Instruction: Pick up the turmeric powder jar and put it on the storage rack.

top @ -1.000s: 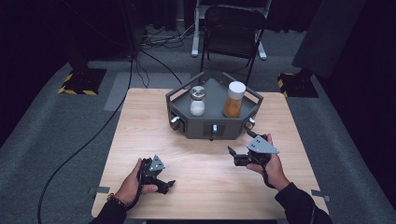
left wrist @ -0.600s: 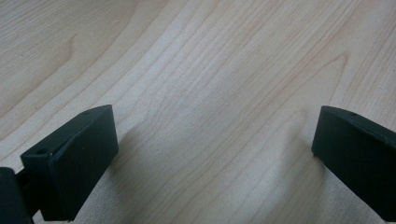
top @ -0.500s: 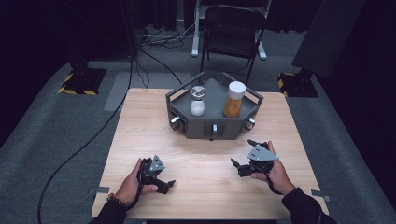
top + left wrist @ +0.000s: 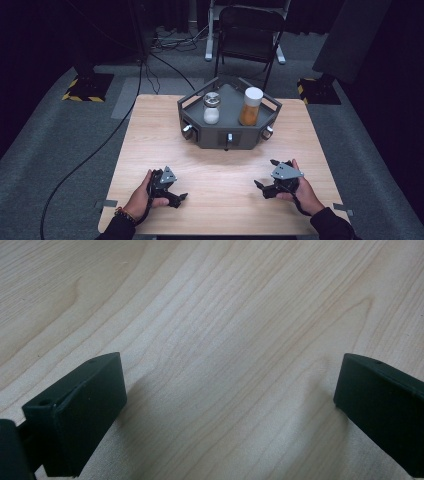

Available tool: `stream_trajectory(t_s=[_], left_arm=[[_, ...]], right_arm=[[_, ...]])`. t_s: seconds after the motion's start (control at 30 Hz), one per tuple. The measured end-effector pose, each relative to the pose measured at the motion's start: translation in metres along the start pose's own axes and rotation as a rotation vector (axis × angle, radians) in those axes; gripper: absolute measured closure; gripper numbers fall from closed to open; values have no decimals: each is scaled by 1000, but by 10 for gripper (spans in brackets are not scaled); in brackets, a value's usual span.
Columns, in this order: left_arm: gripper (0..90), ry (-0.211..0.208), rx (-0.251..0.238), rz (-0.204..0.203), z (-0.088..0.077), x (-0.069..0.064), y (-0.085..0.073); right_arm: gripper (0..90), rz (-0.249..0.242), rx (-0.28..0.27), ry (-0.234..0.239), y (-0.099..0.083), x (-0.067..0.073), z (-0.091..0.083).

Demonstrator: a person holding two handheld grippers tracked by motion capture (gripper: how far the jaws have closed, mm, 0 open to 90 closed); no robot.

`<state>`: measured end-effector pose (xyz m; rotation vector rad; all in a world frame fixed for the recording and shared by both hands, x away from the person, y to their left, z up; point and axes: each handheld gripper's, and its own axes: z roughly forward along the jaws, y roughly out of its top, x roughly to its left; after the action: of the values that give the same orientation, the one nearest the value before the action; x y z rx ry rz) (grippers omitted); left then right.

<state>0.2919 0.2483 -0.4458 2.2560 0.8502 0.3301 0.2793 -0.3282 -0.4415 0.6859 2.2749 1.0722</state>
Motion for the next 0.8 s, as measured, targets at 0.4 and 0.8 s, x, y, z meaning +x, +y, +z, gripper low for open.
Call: stream_trajectory(t_s=[0.4,0.8], left_arm=[[0,-2,1,2,0,1,0],[0,-2,0,3,0,1,1]], right_arm=[[26,38,73,18,-15,-13,-6],[23,73,138,67,-28,-29,-16]])
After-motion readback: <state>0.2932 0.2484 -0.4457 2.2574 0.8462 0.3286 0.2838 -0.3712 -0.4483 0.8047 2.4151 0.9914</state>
